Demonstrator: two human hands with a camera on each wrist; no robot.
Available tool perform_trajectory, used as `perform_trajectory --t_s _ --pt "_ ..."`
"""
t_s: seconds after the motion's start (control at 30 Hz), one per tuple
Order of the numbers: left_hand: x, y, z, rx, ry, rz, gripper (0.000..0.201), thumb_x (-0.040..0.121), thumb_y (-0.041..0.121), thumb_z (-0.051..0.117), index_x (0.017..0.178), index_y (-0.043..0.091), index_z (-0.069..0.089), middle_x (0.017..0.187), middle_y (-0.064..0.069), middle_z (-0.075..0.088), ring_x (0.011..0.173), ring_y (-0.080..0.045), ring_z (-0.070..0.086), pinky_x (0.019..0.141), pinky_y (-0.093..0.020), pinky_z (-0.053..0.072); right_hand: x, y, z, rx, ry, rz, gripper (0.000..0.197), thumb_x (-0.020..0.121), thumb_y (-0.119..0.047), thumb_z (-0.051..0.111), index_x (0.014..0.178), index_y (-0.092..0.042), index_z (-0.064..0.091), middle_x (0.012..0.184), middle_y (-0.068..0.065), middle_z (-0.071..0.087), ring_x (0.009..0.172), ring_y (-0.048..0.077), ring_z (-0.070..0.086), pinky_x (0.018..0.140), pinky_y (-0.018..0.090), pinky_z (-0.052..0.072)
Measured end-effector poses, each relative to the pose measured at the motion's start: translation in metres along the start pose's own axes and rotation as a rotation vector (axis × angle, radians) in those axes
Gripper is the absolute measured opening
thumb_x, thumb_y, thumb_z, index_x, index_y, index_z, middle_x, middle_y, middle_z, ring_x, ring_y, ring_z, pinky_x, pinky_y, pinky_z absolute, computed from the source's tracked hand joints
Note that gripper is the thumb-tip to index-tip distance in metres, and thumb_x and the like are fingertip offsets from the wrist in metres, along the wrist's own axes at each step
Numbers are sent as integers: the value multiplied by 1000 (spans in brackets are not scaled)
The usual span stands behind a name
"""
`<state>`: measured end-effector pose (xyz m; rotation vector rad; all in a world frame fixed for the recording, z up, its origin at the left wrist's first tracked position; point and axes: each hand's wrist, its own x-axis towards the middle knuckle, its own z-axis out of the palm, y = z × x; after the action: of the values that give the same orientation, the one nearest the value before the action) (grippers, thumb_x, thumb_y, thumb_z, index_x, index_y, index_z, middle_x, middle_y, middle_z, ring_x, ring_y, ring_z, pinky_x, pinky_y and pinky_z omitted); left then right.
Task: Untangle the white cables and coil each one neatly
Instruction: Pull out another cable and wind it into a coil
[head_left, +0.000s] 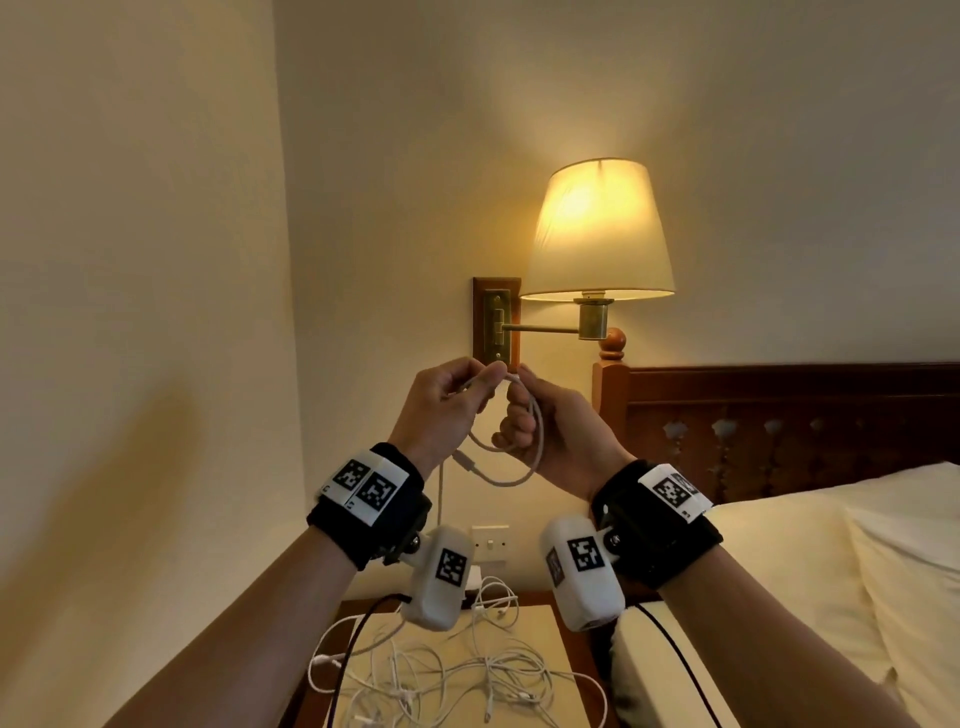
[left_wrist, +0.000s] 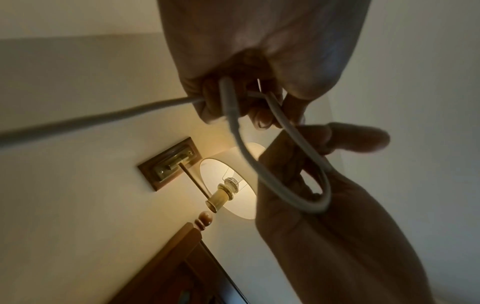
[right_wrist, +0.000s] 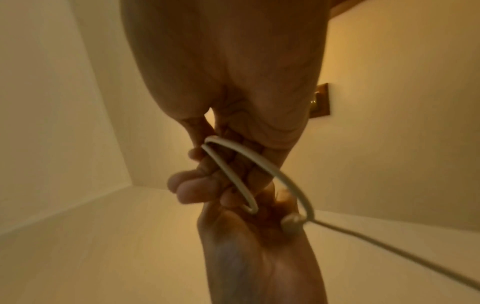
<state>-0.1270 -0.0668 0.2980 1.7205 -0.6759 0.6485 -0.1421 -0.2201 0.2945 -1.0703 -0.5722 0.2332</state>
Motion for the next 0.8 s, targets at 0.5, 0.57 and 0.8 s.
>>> perform_trajectory --t_s 0.5,0.57,0.8 --pt "-10 -37 -32 145 -81 -90 47 84 54 59 65 12 66 51 4 46 45 -9 36 46 -20 31 -1 7 -15 172 -50 31 22 100 -18 34 90 -10 52 57 -7 24 47 7 21 47 21 25" --pt "-18 -53 -44 131 -177 -148 41 89 46 58 66 11 64 49 8 45 43 -7 36 44 -19 32 -5 0 -21 154 -26 18 21 99 -17 35 90 -9 52 59 -7 23 50 7 18 48 21 25" --pt "-52 -105 -62 154 -113 -260 25 99 20 52 77 14 63 61 5 44 47 -4 37 49 -18 33 -12 -22 -40 148 76 -63 25 103 -21 36 87 -12 53 57 -7 36 47 6 35 49 19 36"
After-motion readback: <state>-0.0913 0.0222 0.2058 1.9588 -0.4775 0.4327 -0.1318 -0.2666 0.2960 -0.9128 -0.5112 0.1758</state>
